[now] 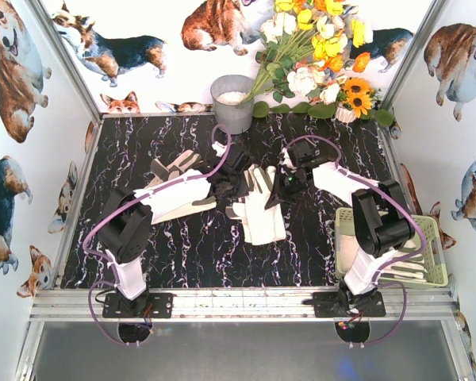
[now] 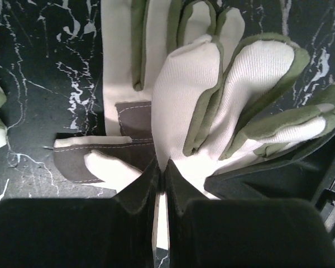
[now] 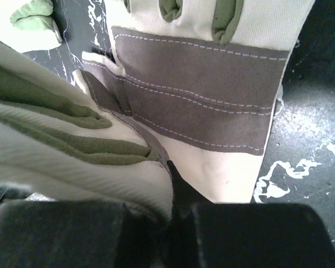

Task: Put the gloves into the storage basket
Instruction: Pair the glove with the glove.

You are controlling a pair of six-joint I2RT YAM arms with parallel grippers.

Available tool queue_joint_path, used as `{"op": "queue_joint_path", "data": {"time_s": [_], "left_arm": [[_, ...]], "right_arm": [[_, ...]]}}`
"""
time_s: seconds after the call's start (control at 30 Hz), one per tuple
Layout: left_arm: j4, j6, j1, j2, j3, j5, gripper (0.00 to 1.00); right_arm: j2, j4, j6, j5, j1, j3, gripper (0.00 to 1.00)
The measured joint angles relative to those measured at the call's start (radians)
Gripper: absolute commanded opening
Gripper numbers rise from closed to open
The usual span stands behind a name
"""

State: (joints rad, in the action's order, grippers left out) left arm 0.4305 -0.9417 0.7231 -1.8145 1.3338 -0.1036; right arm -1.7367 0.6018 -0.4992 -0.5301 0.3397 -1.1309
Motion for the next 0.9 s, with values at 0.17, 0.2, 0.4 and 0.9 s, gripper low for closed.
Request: {"op": "queue_joint_path", "data": {"time_s": [0.17,0.2,0.4,0.9], "left_arm": [[0.063,0.006,0.0,-0.029,0.053,-0.034,0.0],[0.077,0.008,0.0,-0.034,0.065,-0.041,0.0],[0.113,0.01,-0.002,-0.035,0.076,-0.069,0.0],[0.151,0.003,-0.012,-0.035,0.111,-0.085,0.0]], "right_arm": [[-0.04,0.0,-0.001,-0.021,-0.002,-0.021,0.0],[-0.047,-0.001,-0.002,-0.026,-0.002,-0.026,0.0],[-0.059,-0.003,-0.005,-0.05,-0.002,-0.041,0.0],[-0.105,-0.012,-0.056,-0.129,-0.02,-0.064,0.0]]}}
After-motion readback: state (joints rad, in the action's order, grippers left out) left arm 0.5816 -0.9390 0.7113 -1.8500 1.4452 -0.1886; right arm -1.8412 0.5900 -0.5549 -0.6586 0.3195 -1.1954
